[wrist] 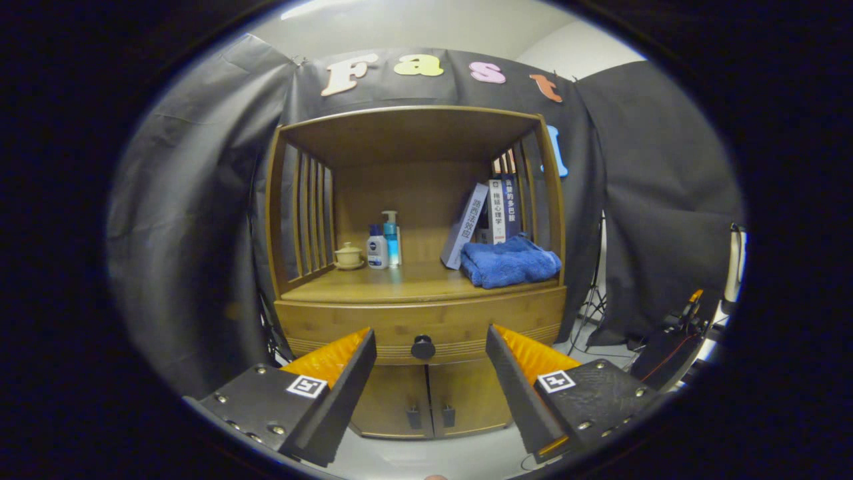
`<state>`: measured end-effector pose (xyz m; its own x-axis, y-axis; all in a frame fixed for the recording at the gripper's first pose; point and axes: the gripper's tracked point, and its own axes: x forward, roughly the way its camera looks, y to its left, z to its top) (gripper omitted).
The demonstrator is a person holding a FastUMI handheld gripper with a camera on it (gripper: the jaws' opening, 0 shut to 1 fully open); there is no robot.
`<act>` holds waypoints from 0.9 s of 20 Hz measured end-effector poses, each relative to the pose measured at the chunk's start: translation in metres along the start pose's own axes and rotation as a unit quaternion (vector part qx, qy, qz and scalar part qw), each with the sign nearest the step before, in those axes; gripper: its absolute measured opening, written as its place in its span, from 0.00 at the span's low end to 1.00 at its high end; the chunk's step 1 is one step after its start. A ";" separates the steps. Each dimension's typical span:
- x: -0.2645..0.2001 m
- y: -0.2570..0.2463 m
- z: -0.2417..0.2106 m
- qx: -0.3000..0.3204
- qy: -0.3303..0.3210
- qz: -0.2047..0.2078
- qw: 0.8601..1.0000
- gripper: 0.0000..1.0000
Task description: Pull open the drawer, take out the items inside it, and place them on the countertop above the cabinet.
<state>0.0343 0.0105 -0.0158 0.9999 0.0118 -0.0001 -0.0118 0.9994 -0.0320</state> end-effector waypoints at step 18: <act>0.142 -0.002 -0.101 -0.009 0.043 0.004 0.999 0.99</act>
<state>0.1759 0.0067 -0.1164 0.9962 0.0161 -0.0860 -0.0204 0.9986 -0.0488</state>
